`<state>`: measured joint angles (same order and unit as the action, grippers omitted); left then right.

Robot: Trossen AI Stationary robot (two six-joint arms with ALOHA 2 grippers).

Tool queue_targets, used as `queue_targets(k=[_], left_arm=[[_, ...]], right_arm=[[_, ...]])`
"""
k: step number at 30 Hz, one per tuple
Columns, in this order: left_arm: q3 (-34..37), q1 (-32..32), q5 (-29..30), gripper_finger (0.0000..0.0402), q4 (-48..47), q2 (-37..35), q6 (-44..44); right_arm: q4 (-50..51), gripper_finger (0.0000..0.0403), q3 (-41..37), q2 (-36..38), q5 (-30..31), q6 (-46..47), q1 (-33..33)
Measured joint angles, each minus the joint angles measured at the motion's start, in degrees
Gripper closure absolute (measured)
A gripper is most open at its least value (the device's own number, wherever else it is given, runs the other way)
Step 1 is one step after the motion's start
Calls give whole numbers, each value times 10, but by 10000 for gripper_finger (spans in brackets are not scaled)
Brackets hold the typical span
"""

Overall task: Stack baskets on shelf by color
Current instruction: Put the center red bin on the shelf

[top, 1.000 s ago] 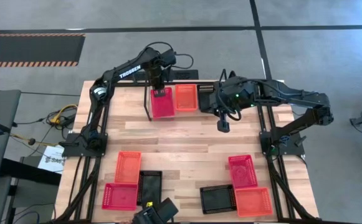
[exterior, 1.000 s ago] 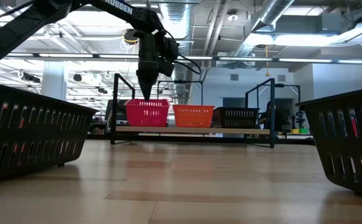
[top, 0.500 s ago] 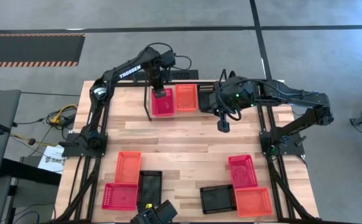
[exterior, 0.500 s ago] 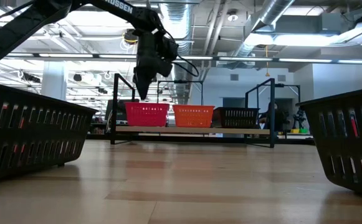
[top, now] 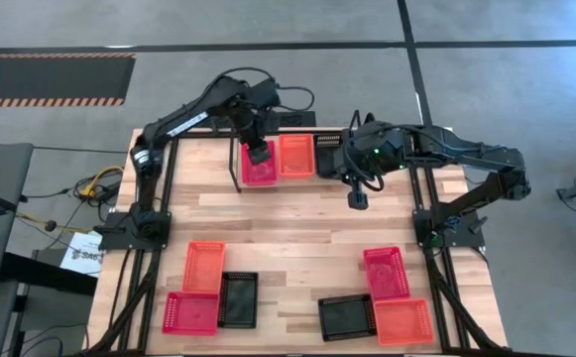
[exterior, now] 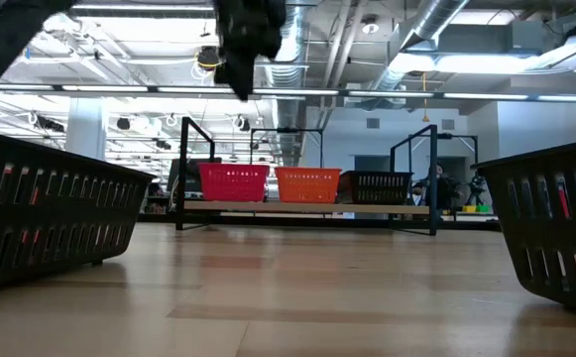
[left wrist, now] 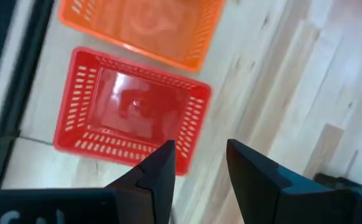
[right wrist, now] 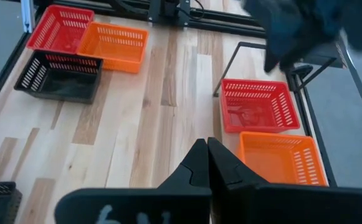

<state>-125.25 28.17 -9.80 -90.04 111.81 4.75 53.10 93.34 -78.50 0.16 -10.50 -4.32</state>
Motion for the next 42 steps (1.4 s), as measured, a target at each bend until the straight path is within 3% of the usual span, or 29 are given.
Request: queue_targets(k=[9, 12, 15, 21, 31, 37, 42], left_arm=[[-1, -158, 191, 272, 0, -122, -198], [-1, -219, 256, 272, 0, -152, -264], [-1, -276, 320, 272, 0, -175, -314], [0, -359, 417, 272, 0, -203, -368], [1, -391, 441, 272, 1, -202, -368], [17, -390, 439, 272, 0, -202, -348], [19, -390, 439, 272, 0, -202, -344]], right_arm=[[24, 402, 0, -1, -1, -20, -7], [20, 402, 0, -18, -46, -20, -14], [18, 402, 0, -60, -94, -24, -6], [-35, 402, 0, -196, -103, -86, 23], [-120, 402, 0, -382, -87, -137, -1], [-167, 402, 0, -392, -56, -167, -3], [-268, 402, 0, -381, -40, -171, -8]])
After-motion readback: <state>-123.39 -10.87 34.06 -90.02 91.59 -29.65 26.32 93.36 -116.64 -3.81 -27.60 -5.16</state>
